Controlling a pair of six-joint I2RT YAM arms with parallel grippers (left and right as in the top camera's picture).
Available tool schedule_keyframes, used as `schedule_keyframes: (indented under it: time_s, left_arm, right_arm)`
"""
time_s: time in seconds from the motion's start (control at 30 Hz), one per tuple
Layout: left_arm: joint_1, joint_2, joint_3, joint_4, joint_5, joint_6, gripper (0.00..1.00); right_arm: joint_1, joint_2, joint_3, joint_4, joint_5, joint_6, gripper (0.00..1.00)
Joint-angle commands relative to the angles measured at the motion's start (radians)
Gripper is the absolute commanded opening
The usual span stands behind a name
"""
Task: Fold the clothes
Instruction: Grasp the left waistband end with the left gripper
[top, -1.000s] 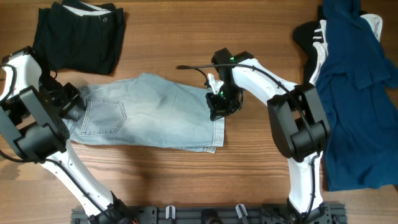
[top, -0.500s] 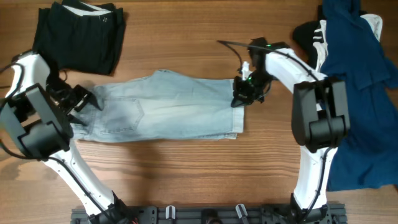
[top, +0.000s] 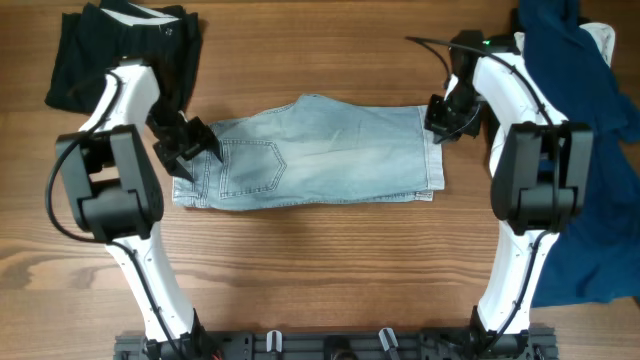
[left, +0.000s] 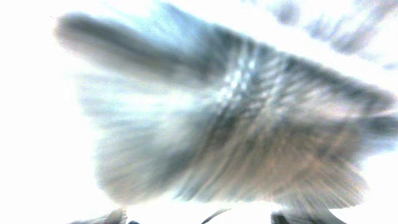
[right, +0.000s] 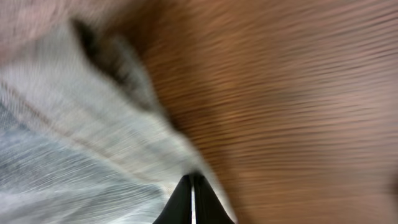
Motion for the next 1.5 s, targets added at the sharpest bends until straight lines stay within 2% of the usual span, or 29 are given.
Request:
schedule_keyframes:
  time_s: [0.0, 0.03, 0.07, 0.1, 0.37, 0.47, 0.57, 0.63, 0.67, 0.8, 0.97, 1.17, 1.2, 1.27, 1.3, 1.33, 1.37, 1.43, 1.47]
  left_arm:
    - [0.072, -0.074, 0.000, 0.020, -0.062, 0.003, 0.73]
    - [0.089, -0.076, 0.000, 0.024, -0.062, 0.006, 0.73]
    - [0.108, -0.077, 0.000, 0.028, -0.062, 0.007, 0.73]
    - [0.131, -0.077, 0.000, 0.036, -0.061, 0.029, 0.73]
    - [0.237, -0.077, -0.001, 0.132, -0.060, 0.074, 0.74]
    - [0.239, -0.077, -0.001, 0.124, 0.055, 0.249, 0.73]
    - [0.241, -0.077, -0.002, 0.122, 0.087, 0.357, 0.86]
    - [0.247, -0.072, -0.007, 0.132, 0.158, 0.457, 0.95]
    - [0.249, -0.068, -0.011, 0.133, 0.182, 0.473, 1.00]
    - [0.253, -0.058, -0.100, 0.201, 0.210, 0.475, 1.00]
    - [0.247, -0.058, -0.173, 0.212, 0.246, 0.475, 0.98]
    - [0.183, -0.058, -0.230, 0.249, 0.254, 0.475, 0.83]
    - [0.171, -0.058, -0.230, 0.255, 0.253, 0.475, 0.71]
    - [0.153, -0.058, -0.230, 0.275, 0.254, 0.475, 0.56]
    - [0.146, -0.058, -0.230, 0.281, 0.254, 0.474, 0.38]
    - [0.142, -0.058, -0.230, 0.282, 0.254, 0.471, 0.25]
    - [0.137, -0.058, -0.230, 0.282, 0.254, 0.471, 0.20]
    - [0.134, -0.058, -0.230, 0.282, 0.253, 0.471, 0.17]
    - [0.134, -0.058, -0.230, 0.282, 0.250, 0.471, 0.04]
  right_arm:
    - [-0.008, -0.109, 0.028, -0.030, 0.078, 0.016, 0.37]
    - [-0.008, -0.120, 0.028, -0.038, 0.079, 0.015, 0.53]
    - [-0.008, -0.130, 0.028, -0.046, 0.078, 0.014, 0.61]
    - [-0.008, -0.137, 0.028, -0.053, 0.078, 0.013, 0.63]
    - [0.019, -0.138, 0.028, -0.036, -0.008, -0.020, 0.65]
    - [0.019, -0.138, 0.028, -0.021, -0.008, -0.024, 0.65]
    - [0.019, -0.138, 0.028, -0.008, -0.009, -0.037, 0.66]
    - [0.019, -0.138, 0.028, 0.002, -0.009, -0.038, 0.69]
    - [0.019, -0.138, 0.028, 0.006, -0.009, -0.039, 0.69]
    - [0.019, -0.138, 0.028, 0.024, -0.009, -0.064, 0.71]
    - [0.019, -0.138, 0.028, 0.025, -0.009, -0.064, 0.72]
    - [0.019, -0.138, 0.028, 0.031, -0.009, -0.063, 0.72]
    - [0.019, -0.138, 0.028, 0.031, -0.010, -0.063, 0.72]
    - [0.019, -0.138, 0.028, 0.031, -0.009, -0.064, 0.72]
    - [0.019, -0.138, 0.028, 0.030, -0.009, -0.064, 0.72]
    - [0.019, -0.138, 0.028, 0.030, -0.009, -0.064, 0.72]
    - [0.019, -0.138, 0.028, 0.030, -0.009, -0.063, 0.72]
    - [0.019, -0.138, 0.028, 0.030, -0.009, -0.063, 0.72]
    - [0.019, -0.138, 0.028, 0.030, -0.009, -0.063, 0.72]
